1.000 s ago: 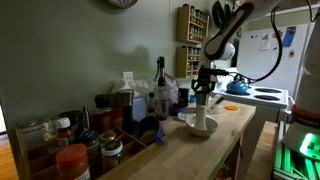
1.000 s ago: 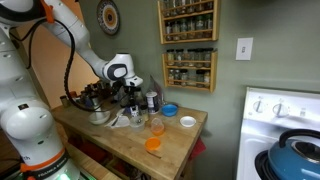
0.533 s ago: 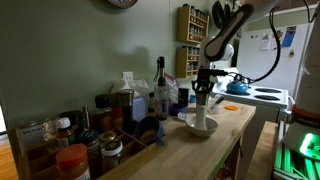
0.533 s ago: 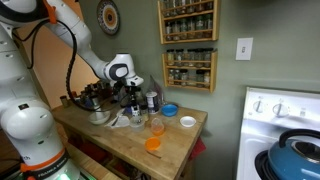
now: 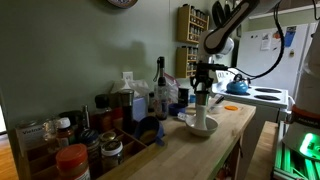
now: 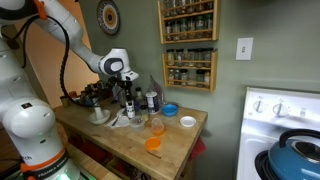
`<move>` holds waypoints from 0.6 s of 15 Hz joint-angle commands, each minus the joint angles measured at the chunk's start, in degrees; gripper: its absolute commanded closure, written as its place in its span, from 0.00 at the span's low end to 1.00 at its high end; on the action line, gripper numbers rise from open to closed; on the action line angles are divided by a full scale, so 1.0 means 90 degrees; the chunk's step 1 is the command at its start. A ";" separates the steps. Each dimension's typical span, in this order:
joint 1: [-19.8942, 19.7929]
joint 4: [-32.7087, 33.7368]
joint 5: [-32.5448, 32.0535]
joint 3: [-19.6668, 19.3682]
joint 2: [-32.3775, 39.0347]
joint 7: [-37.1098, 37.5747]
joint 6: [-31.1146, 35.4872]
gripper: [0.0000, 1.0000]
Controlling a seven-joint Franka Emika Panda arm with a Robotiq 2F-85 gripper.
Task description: Remove the white plate from the bottle, then move the white bottle to the left
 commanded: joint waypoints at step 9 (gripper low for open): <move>0.1050 0.0159 0.1507 0.0319 -0.1198 -0.1982 -0.0401 0.69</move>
